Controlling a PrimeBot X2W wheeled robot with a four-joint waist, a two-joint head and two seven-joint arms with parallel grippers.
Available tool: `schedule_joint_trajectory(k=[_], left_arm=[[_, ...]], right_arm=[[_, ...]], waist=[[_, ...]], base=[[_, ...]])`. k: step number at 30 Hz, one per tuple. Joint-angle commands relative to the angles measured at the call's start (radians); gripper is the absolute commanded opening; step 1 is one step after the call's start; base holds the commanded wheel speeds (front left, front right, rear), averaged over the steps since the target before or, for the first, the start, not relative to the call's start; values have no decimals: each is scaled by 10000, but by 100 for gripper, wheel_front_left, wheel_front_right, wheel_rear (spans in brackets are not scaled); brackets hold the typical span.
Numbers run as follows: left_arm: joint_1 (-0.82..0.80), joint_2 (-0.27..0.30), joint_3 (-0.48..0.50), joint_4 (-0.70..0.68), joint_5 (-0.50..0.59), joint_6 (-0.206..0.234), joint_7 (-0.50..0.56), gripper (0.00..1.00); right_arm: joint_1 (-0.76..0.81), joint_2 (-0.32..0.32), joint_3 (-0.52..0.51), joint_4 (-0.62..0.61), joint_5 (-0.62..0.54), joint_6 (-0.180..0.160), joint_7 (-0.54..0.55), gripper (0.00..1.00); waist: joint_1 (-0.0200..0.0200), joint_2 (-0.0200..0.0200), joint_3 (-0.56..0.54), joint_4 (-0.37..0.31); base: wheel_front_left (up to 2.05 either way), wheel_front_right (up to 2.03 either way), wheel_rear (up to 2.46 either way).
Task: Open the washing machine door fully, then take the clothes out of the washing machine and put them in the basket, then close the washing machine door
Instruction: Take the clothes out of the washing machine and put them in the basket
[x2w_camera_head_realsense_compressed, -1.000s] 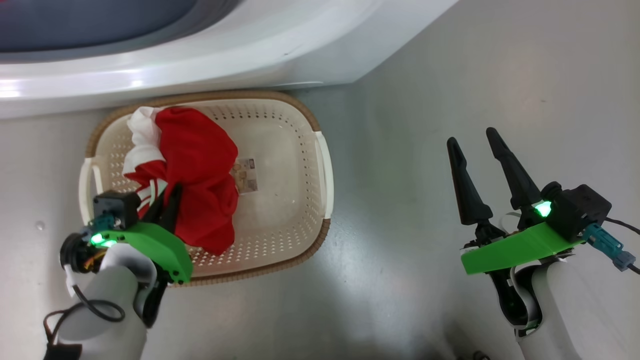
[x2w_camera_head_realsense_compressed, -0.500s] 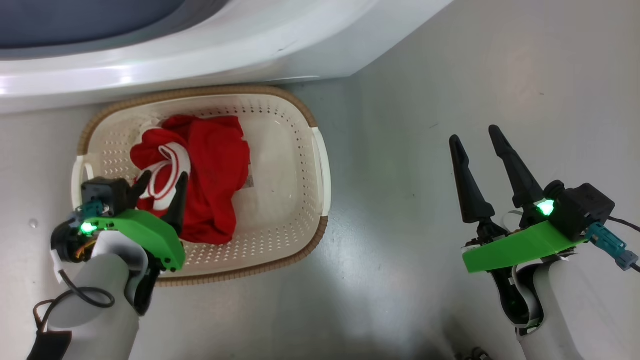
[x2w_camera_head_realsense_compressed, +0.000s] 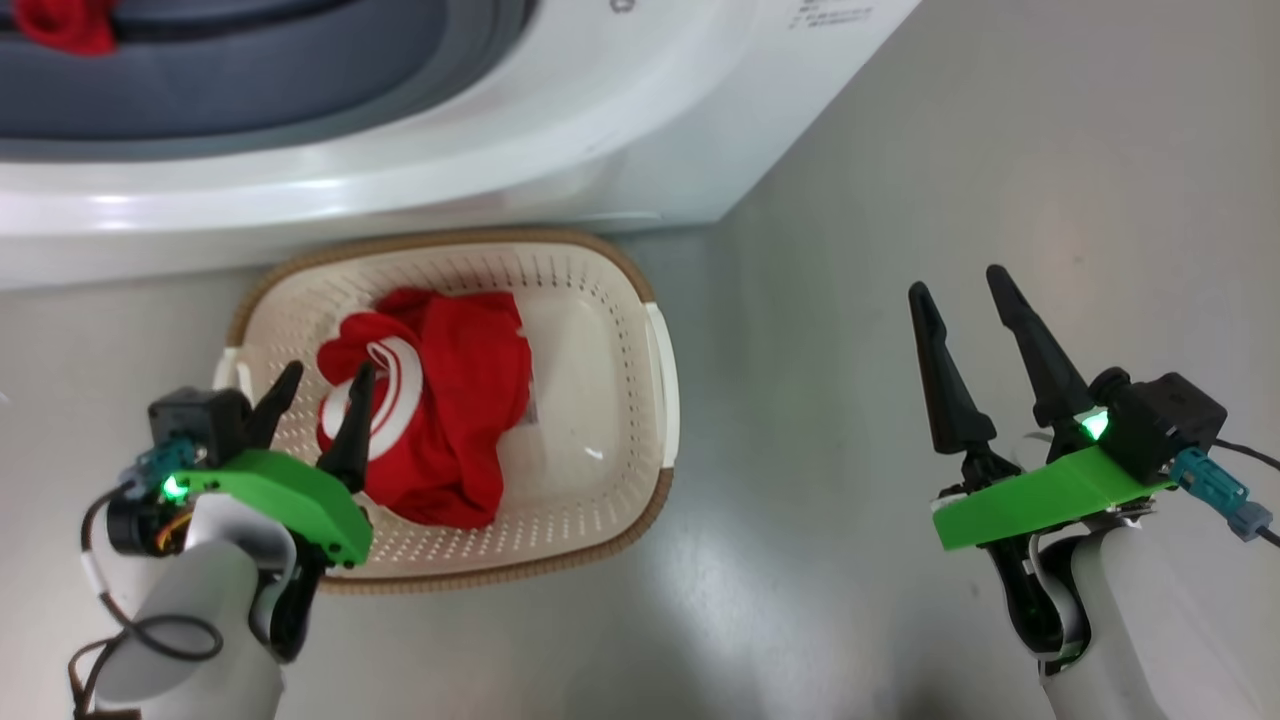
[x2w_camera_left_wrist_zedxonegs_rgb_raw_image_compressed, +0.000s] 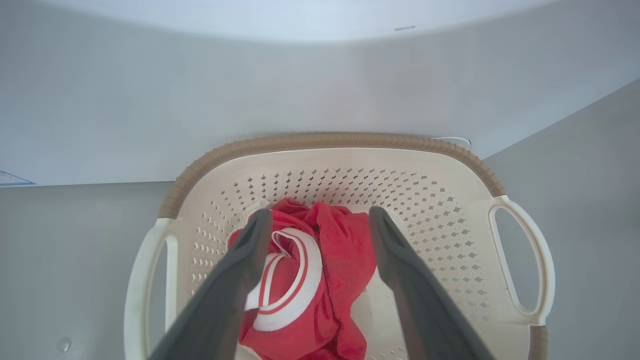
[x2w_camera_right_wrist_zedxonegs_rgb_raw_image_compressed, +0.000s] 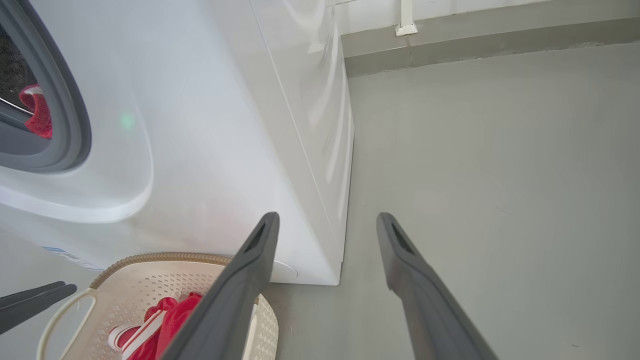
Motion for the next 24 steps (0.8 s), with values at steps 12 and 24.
schedule_joint_trajectory(k=[12, 24], left_arm=[[1599, 1, 1700, -1562, 1125, -54, -53, 100], [3204, -360, 2807, -3354, 2138, -54, -53, 100]], right_arm=[[968, 7, -27, 250, -169, 48, -65, 100], [1967, 7, -240, 485, -234, 48, -65, 100]], waist=[[0, 0, -2127, 400], [0, 0, -3964, 574]], base=[[0, 0, 0], [0, 0, 0]])
